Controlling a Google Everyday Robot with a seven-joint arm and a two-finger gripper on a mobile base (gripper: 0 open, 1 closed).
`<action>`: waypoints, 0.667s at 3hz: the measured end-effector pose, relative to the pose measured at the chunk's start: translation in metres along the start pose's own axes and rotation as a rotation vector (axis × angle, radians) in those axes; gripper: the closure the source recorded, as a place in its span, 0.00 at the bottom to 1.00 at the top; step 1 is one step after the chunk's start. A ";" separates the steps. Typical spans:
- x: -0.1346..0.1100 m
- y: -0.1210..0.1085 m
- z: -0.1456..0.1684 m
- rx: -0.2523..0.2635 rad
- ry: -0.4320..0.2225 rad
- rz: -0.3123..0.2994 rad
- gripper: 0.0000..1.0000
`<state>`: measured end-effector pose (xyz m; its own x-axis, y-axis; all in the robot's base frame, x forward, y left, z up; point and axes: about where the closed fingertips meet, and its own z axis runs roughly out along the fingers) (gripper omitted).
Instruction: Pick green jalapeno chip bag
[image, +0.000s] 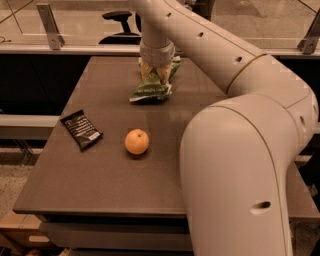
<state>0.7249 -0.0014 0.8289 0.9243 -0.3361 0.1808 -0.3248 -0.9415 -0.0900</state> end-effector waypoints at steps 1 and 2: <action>0.004 -0.011 -0.034 0.141 0.020 -0.023 1.00; 0.001 -0.020 -0.077 0.282 0.046 -0.070 1.00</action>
Offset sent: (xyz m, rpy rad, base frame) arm -0.0280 0.0220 0.1421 0.3699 -0.2368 0.2036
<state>0.7167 0.0153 0.9066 0.9304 -0.2771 0.2401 -0.1856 -0.9207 -0.3433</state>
